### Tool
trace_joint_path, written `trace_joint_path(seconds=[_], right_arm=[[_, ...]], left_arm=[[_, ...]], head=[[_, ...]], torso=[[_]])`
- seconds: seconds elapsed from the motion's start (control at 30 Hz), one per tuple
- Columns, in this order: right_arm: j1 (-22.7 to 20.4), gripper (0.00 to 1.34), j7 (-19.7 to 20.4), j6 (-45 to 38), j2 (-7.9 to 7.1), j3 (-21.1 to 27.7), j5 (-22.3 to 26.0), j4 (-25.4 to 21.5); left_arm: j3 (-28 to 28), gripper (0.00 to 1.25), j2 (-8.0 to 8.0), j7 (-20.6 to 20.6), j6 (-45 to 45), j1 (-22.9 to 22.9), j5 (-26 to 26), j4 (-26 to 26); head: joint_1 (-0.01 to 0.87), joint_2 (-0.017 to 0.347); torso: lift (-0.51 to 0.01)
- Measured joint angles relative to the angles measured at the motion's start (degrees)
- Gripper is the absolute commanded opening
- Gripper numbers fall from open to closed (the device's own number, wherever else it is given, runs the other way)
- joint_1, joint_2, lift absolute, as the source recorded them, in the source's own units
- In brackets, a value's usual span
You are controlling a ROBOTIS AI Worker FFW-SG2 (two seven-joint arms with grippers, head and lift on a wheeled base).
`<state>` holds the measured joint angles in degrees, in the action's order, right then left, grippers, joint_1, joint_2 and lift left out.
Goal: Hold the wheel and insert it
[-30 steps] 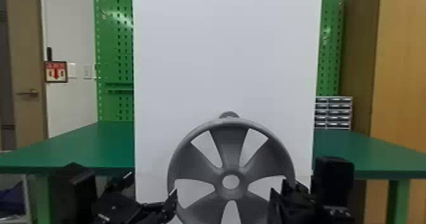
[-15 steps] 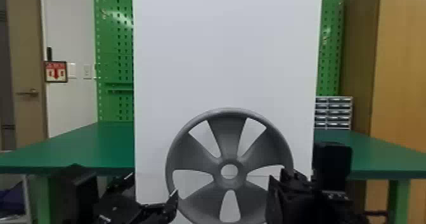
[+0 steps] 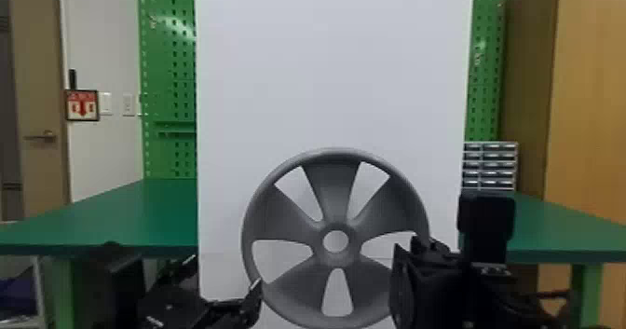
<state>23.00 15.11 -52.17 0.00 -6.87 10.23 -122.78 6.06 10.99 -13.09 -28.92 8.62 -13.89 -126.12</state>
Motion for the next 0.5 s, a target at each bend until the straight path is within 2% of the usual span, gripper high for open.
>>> trace_joint_path(seconds=[0.5], right_arm=[[3.2, 0.16, 0.0, -3.0, 0.00, 0.4, 0.9, -0.1]], left_arm=[[0.2, 1.15, 0.00, 0.1, 0.0, 0.0, 0.2, 0.2]], head=[[0.097, 0.015]], torso=[[-0.442]])
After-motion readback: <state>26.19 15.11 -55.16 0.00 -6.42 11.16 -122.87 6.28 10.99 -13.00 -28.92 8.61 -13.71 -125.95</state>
